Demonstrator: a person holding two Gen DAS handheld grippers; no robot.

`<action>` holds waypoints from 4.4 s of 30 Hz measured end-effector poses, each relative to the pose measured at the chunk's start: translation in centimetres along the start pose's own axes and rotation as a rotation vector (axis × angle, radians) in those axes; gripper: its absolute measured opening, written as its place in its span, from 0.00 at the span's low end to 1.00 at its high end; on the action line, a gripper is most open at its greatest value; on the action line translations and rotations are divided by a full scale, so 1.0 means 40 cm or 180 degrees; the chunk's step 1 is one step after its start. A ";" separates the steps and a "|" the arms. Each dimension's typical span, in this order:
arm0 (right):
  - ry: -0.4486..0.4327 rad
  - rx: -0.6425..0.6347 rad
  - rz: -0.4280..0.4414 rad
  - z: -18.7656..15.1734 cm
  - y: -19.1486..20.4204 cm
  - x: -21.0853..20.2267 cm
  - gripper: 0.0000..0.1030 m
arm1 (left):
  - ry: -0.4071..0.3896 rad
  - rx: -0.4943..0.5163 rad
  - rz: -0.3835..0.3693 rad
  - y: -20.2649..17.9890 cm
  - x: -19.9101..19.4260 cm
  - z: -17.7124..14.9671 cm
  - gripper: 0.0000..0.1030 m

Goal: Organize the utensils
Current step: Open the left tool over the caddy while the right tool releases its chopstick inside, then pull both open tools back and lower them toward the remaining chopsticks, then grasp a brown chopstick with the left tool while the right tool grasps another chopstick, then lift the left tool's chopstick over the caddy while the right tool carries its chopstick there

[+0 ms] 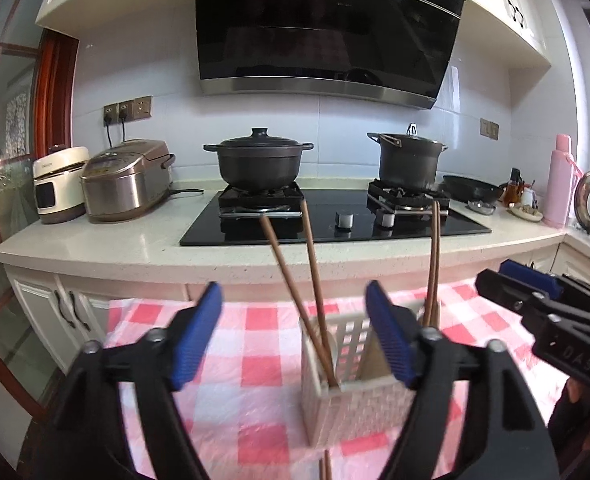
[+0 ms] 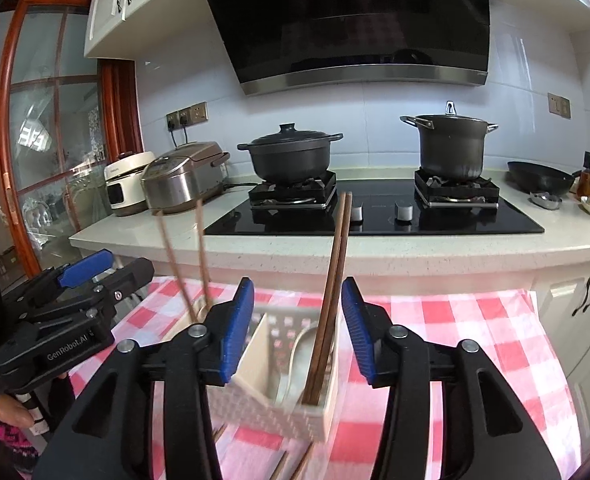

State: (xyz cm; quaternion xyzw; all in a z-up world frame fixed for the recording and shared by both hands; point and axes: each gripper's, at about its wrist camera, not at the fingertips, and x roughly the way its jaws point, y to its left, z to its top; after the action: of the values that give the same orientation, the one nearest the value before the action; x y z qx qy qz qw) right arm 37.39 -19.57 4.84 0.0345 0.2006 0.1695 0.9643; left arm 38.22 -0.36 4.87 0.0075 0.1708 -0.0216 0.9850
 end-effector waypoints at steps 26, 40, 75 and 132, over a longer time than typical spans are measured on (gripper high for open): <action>0.1261 0.0466 -0.0360 -0.403 0.018 0.014 0.48 | 0.0817 -0.0177 0.0084 0.082 -0.135 -0.391 0.95; 0.1613 0.0134 -0.0690 -0.389 0.066 0.137 0.19 | 0.0974 -0.0079 0.0092 0.100 -0.100 -0.408 0.95; 0.1597 0.0321 -0.0387 -0.406 0.006 0.085 0.07 | 0.1764 0.0173 -0.0007 0.010 0.108 -0.435 0.60; -0.0271 -0.0139 -0.0040 -0.154 0.146 -0.340 0.06 | -0.0332 0.0115 -0.0276 -0.040 -0.440 -0.148 0.06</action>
State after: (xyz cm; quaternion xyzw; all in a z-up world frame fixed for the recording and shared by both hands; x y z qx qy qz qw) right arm 21.38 -18.73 5.06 0.0193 0.1559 0.1661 0.9735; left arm 19.61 -1.12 5.20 0.0166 0.1191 -0.0678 0.9904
